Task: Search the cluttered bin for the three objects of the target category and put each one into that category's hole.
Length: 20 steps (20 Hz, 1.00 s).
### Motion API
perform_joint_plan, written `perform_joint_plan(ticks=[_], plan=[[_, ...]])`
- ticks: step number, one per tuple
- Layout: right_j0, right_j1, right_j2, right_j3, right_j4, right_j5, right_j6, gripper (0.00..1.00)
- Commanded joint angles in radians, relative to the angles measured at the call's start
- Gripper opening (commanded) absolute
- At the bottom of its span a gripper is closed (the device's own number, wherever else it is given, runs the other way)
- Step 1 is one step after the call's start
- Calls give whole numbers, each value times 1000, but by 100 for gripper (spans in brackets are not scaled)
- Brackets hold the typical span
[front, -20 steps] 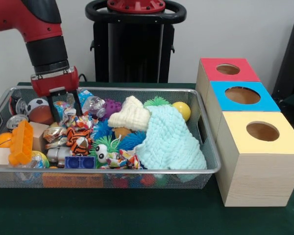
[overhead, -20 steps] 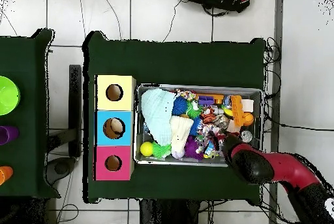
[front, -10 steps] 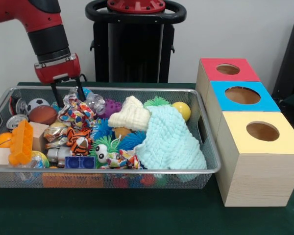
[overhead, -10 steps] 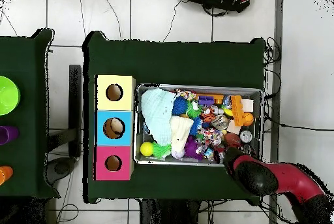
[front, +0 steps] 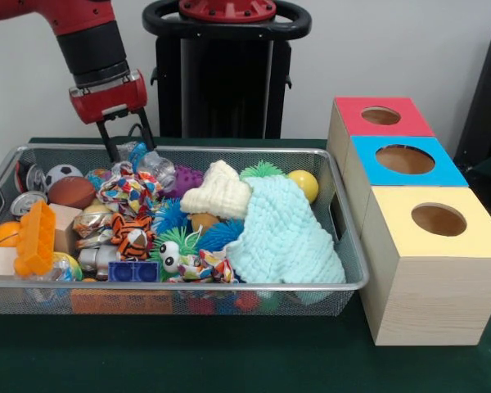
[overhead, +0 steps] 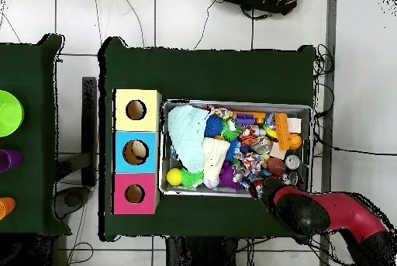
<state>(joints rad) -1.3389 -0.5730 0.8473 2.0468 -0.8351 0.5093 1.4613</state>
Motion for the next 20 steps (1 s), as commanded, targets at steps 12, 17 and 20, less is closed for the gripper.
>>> perform_joint_plan(ticks=[12, 17, 20], plan=[[69, 39, 34, 13, -79, 48, -176, 100], [108, 71, -8, 18, -133, -6, -118, 100], [142, 60, -24, 26, -161, -29, -77, 100]])
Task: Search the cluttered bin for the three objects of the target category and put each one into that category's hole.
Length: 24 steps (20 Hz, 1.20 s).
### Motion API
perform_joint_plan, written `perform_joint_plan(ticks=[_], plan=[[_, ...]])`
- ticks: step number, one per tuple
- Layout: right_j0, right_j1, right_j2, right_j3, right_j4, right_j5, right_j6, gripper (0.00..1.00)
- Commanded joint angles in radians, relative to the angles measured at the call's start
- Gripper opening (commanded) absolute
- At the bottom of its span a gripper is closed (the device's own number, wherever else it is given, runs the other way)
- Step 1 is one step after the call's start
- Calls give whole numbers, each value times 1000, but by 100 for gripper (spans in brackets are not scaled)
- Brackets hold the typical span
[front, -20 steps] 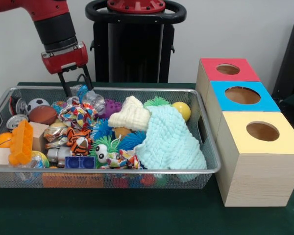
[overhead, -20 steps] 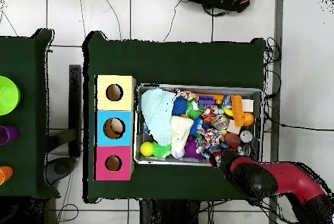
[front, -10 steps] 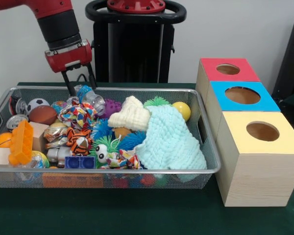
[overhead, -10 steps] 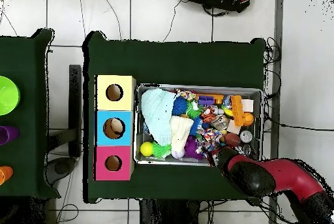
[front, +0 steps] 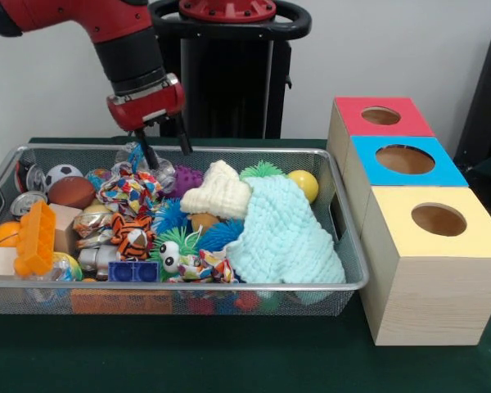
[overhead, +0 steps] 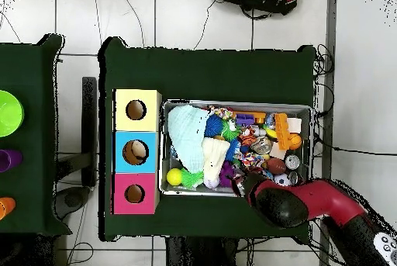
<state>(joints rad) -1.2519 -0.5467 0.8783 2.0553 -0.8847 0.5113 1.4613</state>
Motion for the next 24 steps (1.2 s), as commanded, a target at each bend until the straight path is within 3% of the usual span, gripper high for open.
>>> perform_joint_plan(ticks=[1, 5, 10, 13, 18, 24], plan=[[69, 37, -65, 14, -126, -43, -62, 100], [92, 75, -106, -11, -189, -90, -39, 100], [80, 61, -107, 1, -185, -93, -49, 100], [53, 10, -70, 25, -132, -52, -83, 100], [-10, -137, 30, 79, 15, 54, -153, 100], [-31, -287, 100, 111, 132, 90, -151, 100]])
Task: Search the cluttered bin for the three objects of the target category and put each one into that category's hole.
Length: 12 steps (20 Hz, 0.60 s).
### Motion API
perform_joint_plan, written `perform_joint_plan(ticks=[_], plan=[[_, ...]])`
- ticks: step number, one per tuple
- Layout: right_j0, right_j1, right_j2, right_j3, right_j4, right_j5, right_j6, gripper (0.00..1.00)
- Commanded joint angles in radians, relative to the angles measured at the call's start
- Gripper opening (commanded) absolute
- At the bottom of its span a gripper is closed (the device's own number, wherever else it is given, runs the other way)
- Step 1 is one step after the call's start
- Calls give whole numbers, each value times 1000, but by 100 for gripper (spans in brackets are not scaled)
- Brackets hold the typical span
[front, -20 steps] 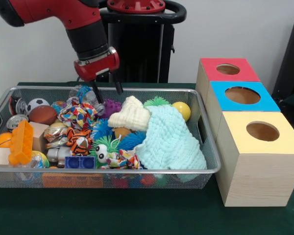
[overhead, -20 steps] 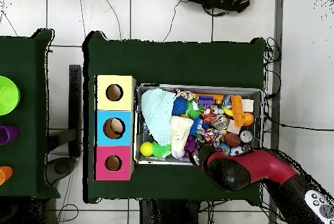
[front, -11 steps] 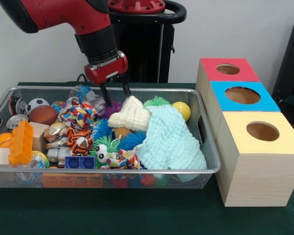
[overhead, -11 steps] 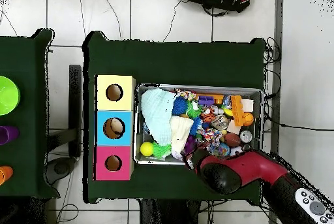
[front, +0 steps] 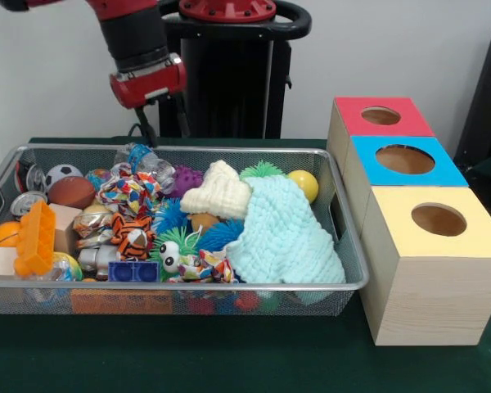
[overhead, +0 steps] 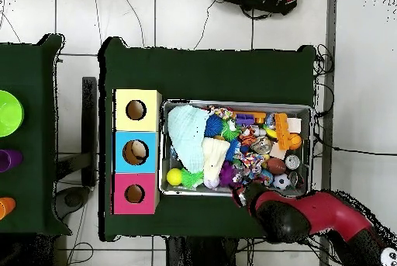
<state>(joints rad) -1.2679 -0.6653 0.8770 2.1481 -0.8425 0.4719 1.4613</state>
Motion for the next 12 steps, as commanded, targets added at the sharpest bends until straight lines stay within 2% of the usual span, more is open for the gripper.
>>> perform_joint_plan(ticks=[1, 6, 12], plan=[[-8, -169, 96, 13, 84, 123, -145, 100], [33, -118, 47, -43, 16, 74, -125, 100], [64, -36, -19, -65, -73, 2, -88, 100]])
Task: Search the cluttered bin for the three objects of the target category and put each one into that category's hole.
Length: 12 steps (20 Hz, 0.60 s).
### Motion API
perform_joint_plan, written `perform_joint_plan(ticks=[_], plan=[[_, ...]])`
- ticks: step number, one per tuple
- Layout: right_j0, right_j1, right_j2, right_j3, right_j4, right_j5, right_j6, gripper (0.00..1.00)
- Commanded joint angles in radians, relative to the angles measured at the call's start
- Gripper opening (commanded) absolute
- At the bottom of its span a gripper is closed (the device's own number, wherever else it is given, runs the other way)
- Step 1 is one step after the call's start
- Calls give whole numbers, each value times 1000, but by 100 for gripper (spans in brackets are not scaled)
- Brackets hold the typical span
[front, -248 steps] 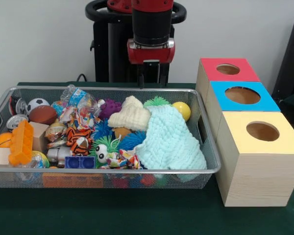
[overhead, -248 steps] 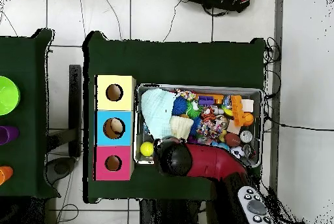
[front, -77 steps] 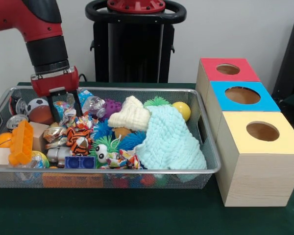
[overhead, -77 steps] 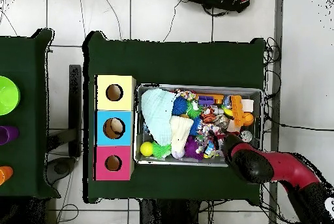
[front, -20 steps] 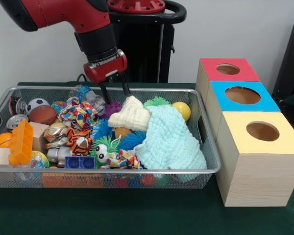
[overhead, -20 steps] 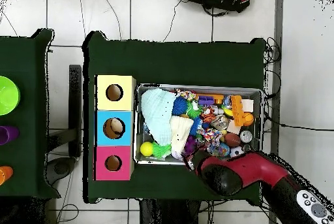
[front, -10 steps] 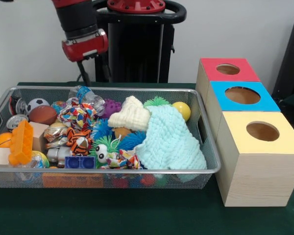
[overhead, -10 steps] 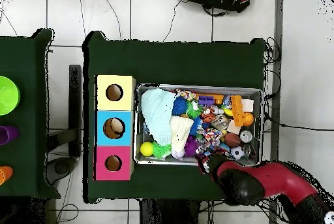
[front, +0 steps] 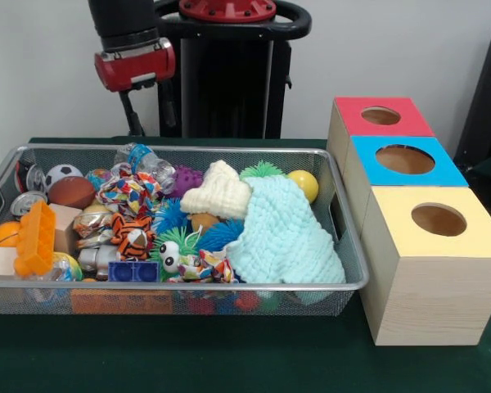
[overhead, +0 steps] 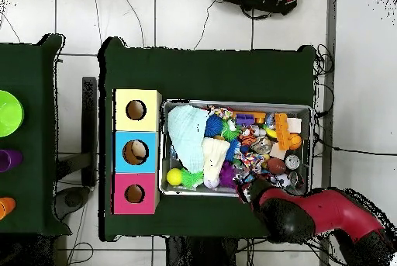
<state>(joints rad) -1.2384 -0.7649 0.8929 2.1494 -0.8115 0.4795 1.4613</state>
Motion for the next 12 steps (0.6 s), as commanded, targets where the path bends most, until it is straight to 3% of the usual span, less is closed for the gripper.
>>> perform_joint_plan(ticks=[1, 9, 12], plan=[[41, 68, -45, -64, -119, -21, -75, 100], [52, 152, -93, -117, -232, -93, -44, 100], [40, 161, -85, -129, -228, -83, -58, 100]])
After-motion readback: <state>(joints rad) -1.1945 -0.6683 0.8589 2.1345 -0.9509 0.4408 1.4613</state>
